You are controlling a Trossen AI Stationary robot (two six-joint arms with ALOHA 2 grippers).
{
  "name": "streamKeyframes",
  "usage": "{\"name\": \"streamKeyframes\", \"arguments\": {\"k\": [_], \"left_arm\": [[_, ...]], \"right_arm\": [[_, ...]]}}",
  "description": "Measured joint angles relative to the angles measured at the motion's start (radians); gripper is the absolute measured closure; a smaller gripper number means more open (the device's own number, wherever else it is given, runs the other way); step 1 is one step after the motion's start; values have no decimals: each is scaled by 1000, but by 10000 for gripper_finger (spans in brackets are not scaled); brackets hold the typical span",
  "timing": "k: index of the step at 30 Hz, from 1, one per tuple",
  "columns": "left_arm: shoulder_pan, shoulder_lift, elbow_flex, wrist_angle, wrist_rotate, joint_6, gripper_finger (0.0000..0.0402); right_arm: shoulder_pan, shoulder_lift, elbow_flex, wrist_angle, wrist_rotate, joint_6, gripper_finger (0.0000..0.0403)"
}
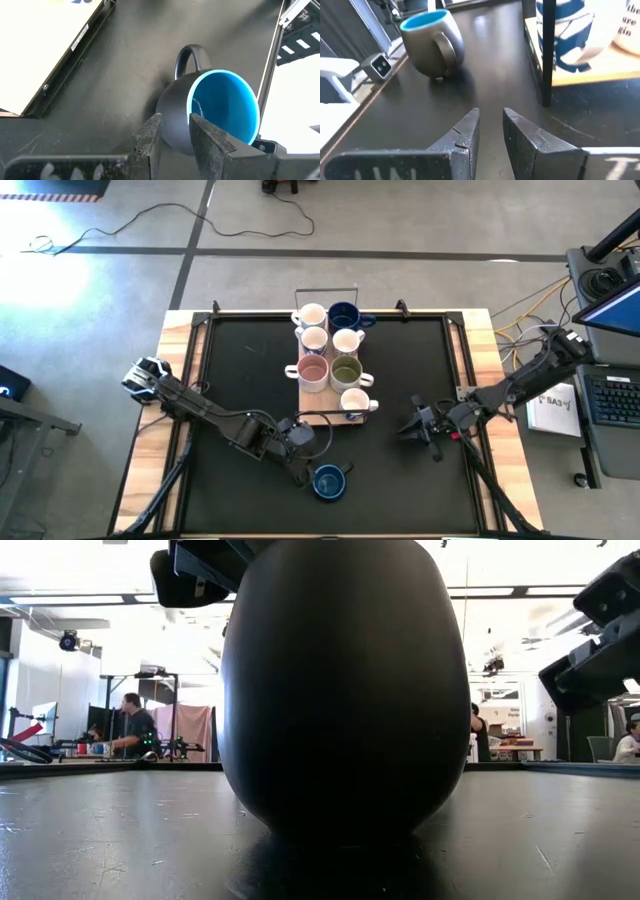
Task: Place coffee mugs
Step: Put the black mug on the shelf
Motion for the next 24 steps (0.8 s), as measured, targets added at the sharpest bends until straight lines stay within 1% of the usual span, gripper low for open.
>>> {"name": "streamKeyframes", "arguments": {"k": [6,13,18,24], "left_arm": [[0,3,0,2,11,-18,322],[0,3,0,49,12,-36,322],[-1,3,0,55,39,-37,322],[-9,3,0,55,47,-47,322]], "right_arm": [[0,14,-2,-7,-2,-4,328],[0,17,-2,-8,-4,-3,328],[0,17,-2,-8,-4,-3,328],[0,17,-2,-8,-4,-3,328]]}}
